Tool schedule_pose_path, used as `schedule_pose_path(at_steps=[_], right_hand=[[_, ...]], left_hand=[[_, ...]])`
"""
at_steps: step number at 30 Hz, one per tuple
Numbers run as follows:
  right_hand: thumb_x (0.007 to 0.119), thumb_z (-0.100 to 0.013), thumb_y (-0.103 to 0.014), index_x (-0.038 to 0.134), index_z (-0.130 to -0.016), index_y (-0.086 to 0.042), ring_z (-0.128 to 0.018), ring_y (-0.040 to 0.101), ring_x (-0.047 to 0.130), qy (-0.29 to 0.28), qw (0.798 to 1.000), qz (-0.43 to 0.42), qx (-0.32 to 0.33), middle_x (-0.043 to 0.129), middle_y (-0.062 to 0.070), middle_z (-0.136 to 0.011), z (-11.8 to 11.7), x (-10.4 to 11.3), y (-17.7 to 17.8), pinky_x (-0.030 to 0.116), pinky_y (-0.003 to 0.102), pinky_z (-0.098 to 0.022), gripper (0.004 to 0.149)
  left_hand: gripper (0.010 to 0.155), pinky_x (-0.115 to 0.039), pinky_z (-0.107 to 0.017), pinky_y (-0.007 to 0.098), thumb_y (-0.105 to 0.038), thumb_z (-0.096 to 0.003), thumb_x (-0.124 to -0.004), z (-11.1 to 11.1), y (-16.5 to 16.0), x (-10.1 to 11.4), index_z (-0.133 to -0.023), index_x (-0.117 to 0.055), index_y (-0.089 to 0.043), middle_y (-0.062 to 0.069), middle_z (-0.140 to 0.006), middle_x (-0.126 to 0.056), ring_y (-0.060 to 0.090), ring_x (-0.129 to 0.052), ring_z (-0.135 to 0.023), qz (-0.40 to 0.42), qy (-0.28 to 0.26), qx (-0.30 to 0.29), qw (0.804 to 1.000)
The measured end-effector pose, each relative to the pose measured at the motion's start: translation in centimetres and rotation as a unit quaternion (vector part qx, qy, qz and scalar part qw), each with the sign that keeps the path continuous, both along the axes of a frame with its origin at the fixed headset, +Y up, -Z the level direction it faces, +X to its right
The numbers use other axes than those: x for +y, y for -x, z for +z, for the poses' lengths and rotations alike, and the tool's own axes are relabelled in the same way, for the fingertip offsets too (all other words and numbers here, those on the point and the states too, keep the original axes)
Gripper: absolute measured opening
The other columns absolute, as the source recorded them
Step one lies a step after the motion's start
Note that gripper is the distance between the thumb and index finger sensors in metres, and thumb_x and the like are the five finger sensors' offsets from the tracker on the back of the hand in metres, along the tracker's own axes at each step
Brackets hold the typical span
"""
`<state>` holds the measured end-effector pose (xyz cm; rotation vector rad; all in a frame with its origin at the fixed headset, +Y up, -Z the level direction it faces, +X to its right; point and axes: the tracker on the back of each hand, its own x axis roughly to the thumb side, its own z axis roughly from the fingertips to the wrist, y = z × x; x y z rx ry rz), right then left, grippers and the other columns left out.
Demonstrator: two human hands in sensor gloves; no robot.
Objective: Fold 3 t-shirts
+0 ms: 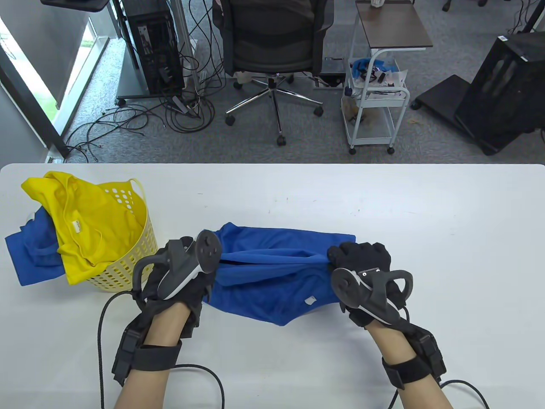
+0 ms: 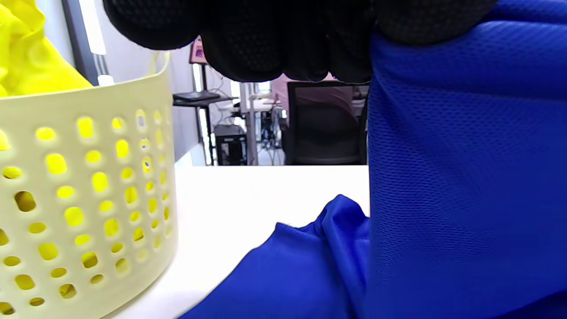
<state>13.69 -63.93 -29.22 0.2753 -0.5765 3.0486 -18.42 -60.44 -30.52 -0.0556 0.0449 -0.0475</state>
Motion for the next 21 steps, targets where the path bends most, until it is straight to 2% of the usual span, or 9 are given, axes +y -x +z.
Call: schedule_pose_path(at_steps=[3,4,5,11,14,17,19,20,21], right_hand=[[0.076,-0.044,-0.038,0.081,-0.082,-0.027,-0.067,0.029,0.083,0.030,0.999,0.012,0.013,0.083,0.001,-0.081,-0.4,0.6,-0.5,0.058,0.060,-0.065,0.040],[0.075,-0.044,-0.037,0.081,-0.082,-0.026,-0.065,0.028,0.083,0.064,0.997,0.018,0.025,0.083,0.002,-0.079,-0.8,0.5,-0.6,0.059,0.058,-0.064,0.040],[0.075,-0.044,-0.036,0.081,-0.082,-0.025,-0.063,0.028,0.083,0.075,0.997,0.017,0.028,0.084,0.003,-0.078,-0.9,0.4,-0.7,0.059,0.057,-0.064,0.040],[0.070,-0.046,-0.032,0.077,-0.084,-0.018,-0.055,0.027,0.081,0.203,0.977,0.006,0.062,0.082,0.009,-0.072,-2.4,-2.0,-1.5,0.063,0.053,-0.057,0.042],[0.072,-0.046,-0.031,0.079,-0.084,-0.017,-0.054,0.028,0.082,0.262,0.963,-0.002,0.069,0.083,0.011,-0.072,-3.2,-3.5,-2.1,0.064,0.053,-0.055,0.041],[0.075,-0.045,-0.029,0.080,-0.084,-0.017,-0.057,0.031,0.081,0.317,0.947,-0.019,0.044,0.083,0.012,-0.074,-6.3,-4.7,-2.5,0.061,0.054,-0.057,0.041],[0.076,-0.044,-0.028,0.082,-0.083,-0.016,-0.058,0.032,0.081,0.281,0.959,-0.017,0.011,0.084,0.012,-0.073,-10.0,-4.4,-2.3,0.061,0.054,-0.057,0.041],[0.076,-0.043,-0.029,0.082,-0.082,-0.018,-0.058,0.031,0.081,0.246,0.969,-0.007,-0.013,0.084,0.010,-0.073,-11.8,-3.6,-2.2,0.061,0.053,-0.057,0.041],[0.076,-0.042,-0.030,0.082,-0.081,-0.020,-0.058,0.029,0.082,0.157,0.987,-0.001,-0.040,0.084,0.008,-0.073,-14.2,-1.3,-2.0,0.062,0.050,-0.057,0.041]], left_hand=[[0.041,-0.074,-0.051,0.040,-0.050,-0.0434,-0.067,0.0,-0.3,-0.6,-0.077,-0.081,-0.030,0.000,-0.080,-0.079,0.020,-0.081,-0.066,-0.001,0.006,-0.014,1.000],[0.041,-0.073,-0.052,0.040,-0.050,-0.0436,-0.066,-0.1,-0.5,-0.9,-0.077,-0.080,-0.030,0.000,-0.081,-0.078,0.020,-0.080,-0.067,-0.003,0.006,-0.018,1.000],[0.041,-0.072,-0.053,0.041,-0.049,-0.0440,-0.065,-0.2,-0.6,-1.1,-0.078,-0.079,-0.030,0.000,-0.082,-0.076,0.020,-0.079,-0.068,-0.005,0.011,-0.021,1.000],[0.041,-0.071,-0.054,0.041,-0.047,-0.0449,-0.061,-1.1,-1.3,-3.8,-0.079,-0.074,-0.029,0.001,-0.077,-0.075,0.020,-0.077,-0.067,0.001,0.060,-0.031,0.998],[0.041,-0.071,-0.053,0.041,-0.047,-0.0452,-0.060,-1.5,-1.7,-5.6,-0.079,-0.074,-0.028,0.001,-0.076,-0.075,0.020,-0.078,-0.065,0.009,0.099,-0.039,0.994],[0.041,-0.071,-0.054,0.042,-0.045,-0.0454,-0.060,-3.9,-2.3,-7.3,-0.080,-0.074,-0.028,0.002,-0.078,-0.074,0.021,-0.077,-0.067,0.025,0.124,-0.035,0.991],[0.041,-0.070,-0.055,0.041,-0.044,-0.0450,-0.060,-7.4,-2.8,-6.9,-0.080,-0.073,-0.027,0.002,-0.079,-0.073,0.021,-0.076,-0.067,0.030,0.092,-0.017,0.995],[0.041,-0.069,-0.055,0.041,-0.045,-0.0446,-0.059,-9.5,-3.0,-5.8,-0.080,-0.071,-0.028,0.001,-0.079,-0.072,0.020,-0.075,-0.068,0.028,0.056,0.002,0.998],[0.041,-0.069,-0.056,0.041,-0.044,-0.0443,-0.059,-12.1,-3.0,-3.5,-0.080,-0.070,-0.028,0.001,-0.079,-0.071,0.020,-0.074,-0.069,0.036,-0.002,0.030,0.999]])
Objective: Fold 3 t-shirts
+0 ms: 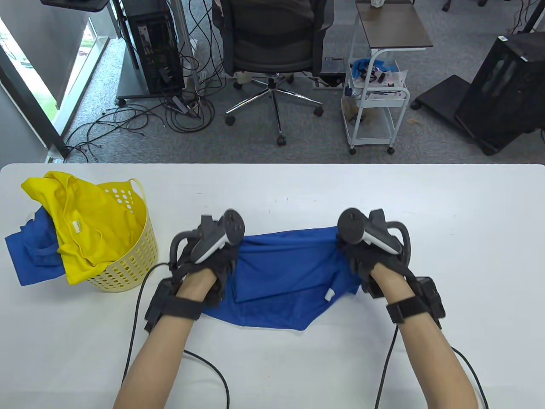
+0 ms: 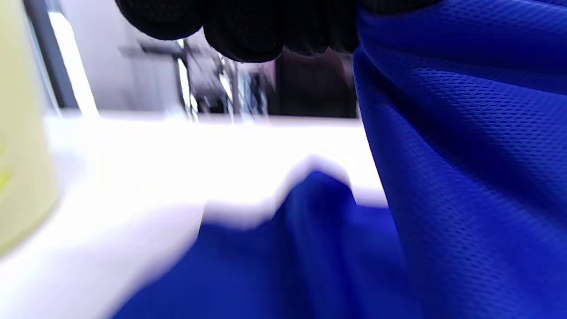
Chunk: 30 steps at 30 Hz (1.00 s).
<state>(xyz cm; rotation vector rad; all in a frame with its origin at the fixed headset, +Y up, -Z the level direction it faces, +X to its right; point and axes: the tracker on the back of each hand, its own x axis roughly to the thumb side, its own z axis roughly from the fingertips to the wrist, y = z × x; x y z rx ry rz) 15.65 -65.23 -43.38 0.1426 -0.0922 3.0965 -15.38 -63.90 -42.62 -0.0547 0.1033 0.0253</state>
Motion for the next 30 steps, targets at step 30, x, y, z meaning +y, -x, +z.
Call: schedule_pose_path(at_steps=[30], right_hand=[[0.076,-0.041,-0.032,0.083,-0.079,-0.020,-0.055,0.027,0.087,0.024,0.992,0.066,0.102,0.087,0.007,-0.070,11.4,-5.3,-0.8,0.068,0.048,-0.053,0.040]], left_hand=[[0.041,-0.075,-0.051,0.041,-0.049,-0.0434,-0.060,11.0,1.0,-6.6,-0.074,-0.080,-0.029,-0.002,-0.071,-0.081,0.018,-0.083,-0.062,0.022,0.094,-0.083,0.992]])
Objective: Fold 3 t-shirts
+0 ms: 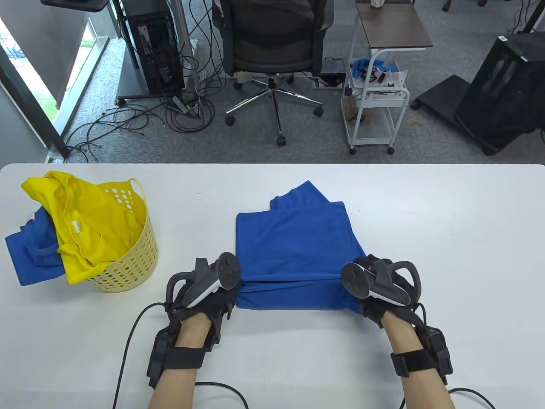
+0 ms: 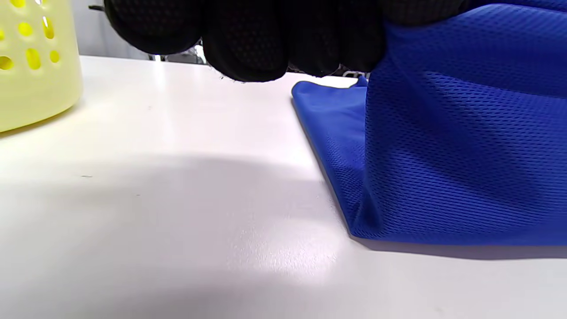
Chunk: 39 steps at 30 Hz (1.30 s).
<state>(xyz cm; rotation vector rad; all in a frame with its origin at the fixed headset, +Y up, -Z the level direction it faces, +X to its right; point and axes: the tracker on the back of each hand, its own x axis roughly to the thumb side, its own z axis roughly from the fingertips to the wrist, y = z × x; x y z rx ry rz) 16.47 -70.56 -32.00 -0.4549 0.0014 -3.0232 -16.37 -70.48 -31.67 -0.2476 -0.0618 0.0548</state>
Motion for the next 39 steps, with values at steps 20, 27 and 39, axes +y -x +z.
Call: schedule_pose_path(at_steps=[20,27,39], right_hand=[[0.077,-0.042,-0.031,0.083,-0.080,-0.019,-0.057,0.028,0.086,-0.085,0.996,0.003,-0.002,0.087,0.008,-0.072,8.9,14.3,-0.3,0.067,0.049,-0.055,0.040],[0.076,-0.042,-0.030,0.082,-0.080,-0.019,-0.058,0.028,0.086,-0.015,0.999,0.044,-0.012,0.087,0.008,-0.072,4.0,9.0,-0.1,0.066,0.049,-0.055,0.040],[0.077,-0.043,-0.024,0.076,-0.086,-0.022,-0.068,0.032,0.079,0.123,0.986,0.093,-0.056,0.079,0.009,-0.082,-7.2,1.2,-0.1,0.058,0.053,-0.061,0.043]], left_hand=[[0.043,-0.076,-0.049,0.042,-0.048,-0.0444,-0.059,8.9,-0.1,14.5,-0.072,-0.084,-0.026,0.000,-0.069,-0.084,0.020,-0.084,-0.059,0.015,-0.117,0.005,0.993],[0.043,-0.075,-0.050,0.042,-0.049,-0.0447,-0.059,2.9,-1.6,9.9,-0.072,-0.083,-0.027,0.000,-0.069,-0.083,0.020,-0.084,-0.060,-0.033,-0.028,0.031,0.999],[0.043,-0.075,-0.050,0.042,-0.050,-0.0439,-0.061,-8.9,-3.6,1.3,-0.073,-0.083,-0.028,0.000,-0.070,-0.083,0.020,-0.084,-0.061,-0.069,0.067,0.053,0.994]])
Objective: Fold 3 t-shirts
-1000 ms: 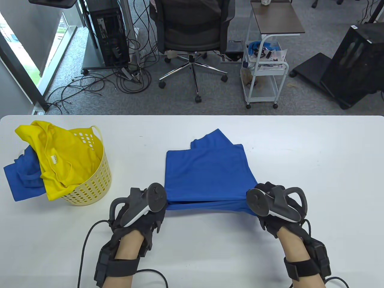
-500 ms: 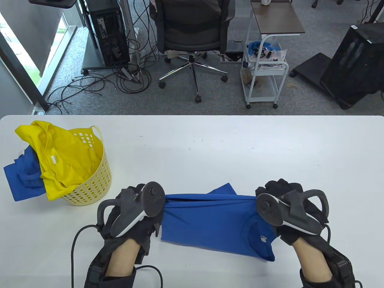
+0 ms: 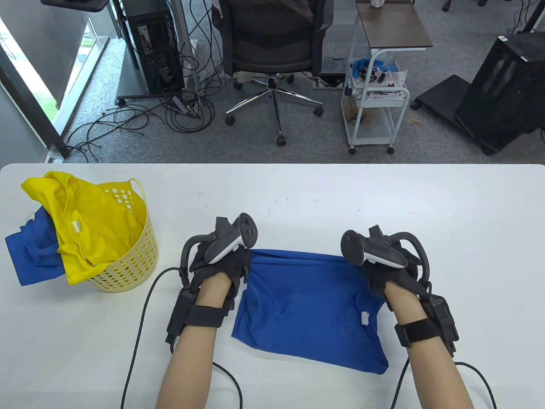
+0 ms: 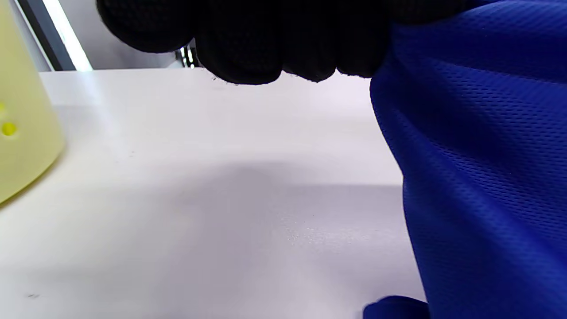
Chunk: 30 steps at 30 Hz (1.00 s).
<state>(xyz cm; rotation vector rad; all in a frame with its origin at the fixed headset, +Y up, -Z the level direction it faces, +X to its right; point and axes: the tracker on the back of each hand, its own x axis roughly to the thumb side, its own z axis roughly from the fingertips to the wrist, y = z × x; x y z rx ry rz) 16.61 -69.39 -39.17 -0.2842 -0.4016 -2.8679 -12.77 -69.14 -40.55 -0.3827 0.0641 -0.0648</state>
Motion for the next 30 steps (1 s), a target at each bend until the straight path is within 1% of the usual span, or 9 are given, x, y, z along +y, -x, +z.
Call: schedule_pose_path(at_steps=[6,8,10,12,16,18,20,25,30], right_hand=[[0.076,-0.043,-0.026,0.076,-0.085,-0.028,-0.071,0.033,0.075,0.016,1.000,0.025,-0.007,0.076,0.008,-0.084,-3.8,-2.6,1.2,0.055,0.055,-0.062,0.042],[0.077,-0.043,-0.028,0.075,-0.086,-0.030,-0.071,0.033,0.075,-0.014,1.000,0.018,-0.019,0.075,0.008,-0.084,-4.6,-3.3,1.4,0.054,0.055,-0.062,0.043],[0.077,-0.043,-0.030,0.071,-0.090,-0.028,-0.071,0.032,0.074,-0.044,0.999,0.015,-0.027,0.075,0.008,-0.084,-4.7,-3.1,1.4,0.054,0.055,-0.062,0.048],[0.077,-0.042,-0.032,0.068,-0.093,-0.027,-0.071,0.032,0.074,-0.063,0.998,0.004,-0.030,0.074,0.008,-0.084,-4.5,-2.7,1.1,0.054,0.055,-0.062,0.051],[0.078,-0.041,-0.040,0.065,-0.095,-0.025,-0.071,0.033,0.076,-0.083,0.996,-0.010,-0.018,0.075,0.008,-0.085,-3.0,-1.3,0.2,0.057,0.055,-0.060,0.058],[0.078,-0.041,-0.041,0.065,-0.096,-0.025,-0.072,0.033,0.076,-0.083,0.996,-0.033,-0.023,0.075,0.008,-0.086,-1.8,-0.8,-0.4,0.057,0.056,-0.061,0.058],[0.078,-0.041,-0.042,0.064,-0.096,-0.025,-0.074,0.034,0.075,-0.075,0.995,-0.056,-0.029,0.074,0.009,-0.088,-0.5,-0.5,-0.8,0.056,0.057,-0.062,0.060],[0.076,-0.042,-0.044,0.062,-0.098,-0.025,-0.080,0.037,0.074,-0.068,0.993,-0.095,-0.028,0.071,0.010,-0.094,3.1,-0.2,-1.1,0.055,0.060,-0.064,0.061],[0.075,-0.043,-0.045,0.057,-0.100,-0.024,-0.082,0.039,0.074,-0.005,0.990,-0.144,-0.004,0.070,0.012,-0.097,5.9,-1.4,-0.6,0.054,0.062,-0.065,0.064]], left_hand=[[0.043,-0.075,-0.050,0.041,-0.051,-0.0435,-0.061,-2.6,0.6,-2.9,-0.072,-0.084,-0.028,-0.001,-0.070,-0.084,0.020,-0.084,-0.061,-0.020,0.011,0.022,0.999],[0.044,-0.075,-0.050,0.041,-0.052,-0.0434,-0.061,-2.8,1.0,-3.4,-0.073,-0.083,-0.029,-0.001,-0.070,-0.083,0.019,-0.084,-0.061,-0.033,-0.006,0.029,0.999],[0.049,-0.073,-0.054,0.041,-0.055,-0.0425,-0.059,-2.3,1.1,-3.2,-0.082,-0.076,-0.030,-0.002,-0.080,-0.077,0.020,-0.080,-0.070,-0.042,-0.050,0.013,0.998],[0.057,-0.069,-0.061,0.042,-0.057,-0.0410,-0.061,-1.2,0.6,-2.8,-0.092,-0.065,-0.032,-0.002,-0.091,-0.068,0.021,-0.073,-0.081,-0.009,-0.092,-0.053,0.994],[0.060,-0.061,-0.071,0.051,-0.049,-0.0432,-0.071,2.0,-1.2,-3.7,-0.100,-0.053,-0.042,-0.008,-0.109,-0.053,0.024,-0.059,-0.100,0.099,-0.006,-0.205,0.974],[0.063,-0.056,-0.076,0.052,-0.035,-0.0456,-0.074,3.7,-2.1,-5.2,-0.101,-0.047,-0.047,-0.011,-0.115,-0.040,0.022,-0.045,-0.109,0.034,0.058,-0.237,0.969],[0.070,-0.055,-0.078,0.053,-0.035,-0.0442,-0.075,4.6,-2.1,-6.5,-0.102,-0.039,-0.050,-0.012,-0.116,-0.034,0.021,-0.040,-0.111,-0.041,0.061,-0.251,0.965],[0.071,-0.051,-0.079,0.056,-0.036,-0.0460,-0.071,5.9,-1.1,-7.9,-0.102,-0.030,-0.051,-0.010,-0.116,-0.023,0.019,-0.027,-0.110,0.011,0.100,-0.192,0.976],[0.072,-0.053,-0.077,0.052,-0.048,-0.0450,-0.067,8.5,-1.8,-7.6,-0.104,-0.026,-0.050,-0.008,-0.116,-0.024,0.022,-0.034,-0.107,-0.049,0.093,-0.178,0.978]])
